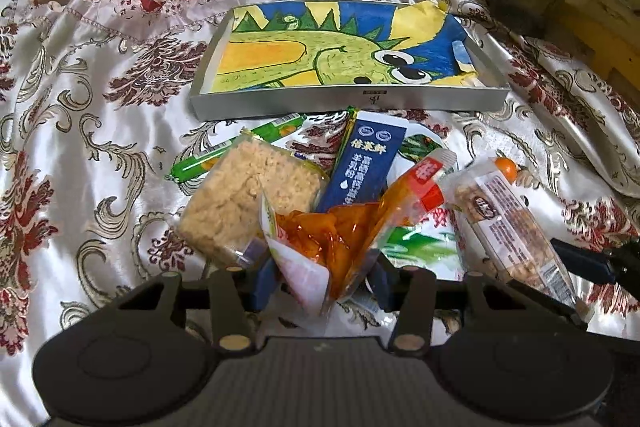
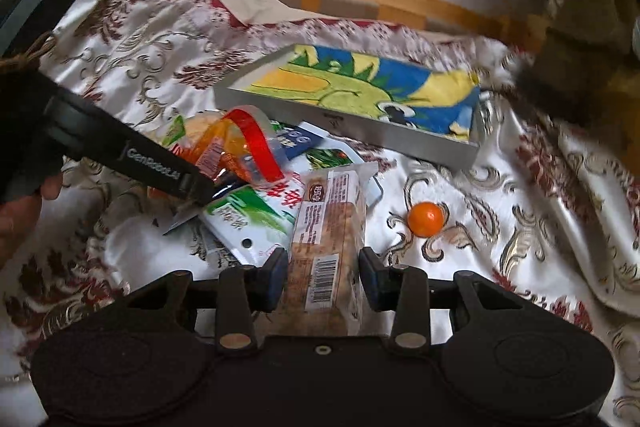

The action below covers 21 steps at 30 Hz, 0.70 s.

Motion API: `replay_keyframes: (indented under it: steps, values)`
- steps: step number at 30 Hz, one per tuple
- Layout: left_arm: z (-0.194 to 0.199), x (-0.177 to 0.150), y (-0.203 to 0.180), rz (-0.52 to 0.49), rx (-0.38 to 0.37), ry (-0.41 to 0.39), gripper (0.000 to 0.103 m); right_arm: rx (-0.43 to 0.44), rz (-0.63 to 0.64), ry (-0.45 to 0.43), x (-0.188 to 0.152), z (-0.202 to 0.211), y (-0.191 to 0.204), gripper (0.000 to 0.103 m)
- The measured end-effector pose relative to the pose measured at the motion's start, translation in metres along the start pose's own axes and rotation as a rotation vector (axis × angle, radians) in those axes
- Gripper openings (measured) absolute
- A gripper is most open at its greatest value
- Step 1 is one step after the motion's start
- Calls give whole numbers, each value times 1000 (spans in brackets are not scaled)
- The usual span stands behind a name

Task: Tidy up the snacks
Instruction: 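Carry both packs over the dinosaur tray and lower them in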

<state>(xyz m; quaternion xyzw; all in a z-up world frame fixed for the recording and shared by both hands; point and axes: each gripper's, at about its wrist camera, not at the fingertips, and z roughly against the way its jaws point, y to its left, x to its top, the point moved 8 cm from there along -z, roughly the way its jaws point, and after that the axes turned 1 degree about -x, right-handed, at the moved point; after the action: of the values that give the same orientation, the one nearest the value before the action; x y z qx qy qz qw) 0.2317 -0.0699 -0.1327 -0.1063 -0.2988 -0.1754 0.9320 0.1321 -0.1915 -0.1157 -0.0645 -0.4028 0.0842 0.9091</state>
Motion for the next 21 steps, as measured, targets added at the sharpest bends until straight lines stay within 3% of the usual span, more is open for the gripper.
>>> replay_keyframes:
  steps: [21]
  values:
    - [29, 16, 6, 71, -18, -113, 52, -96, 34, -104, 9, 5, -6, 41]
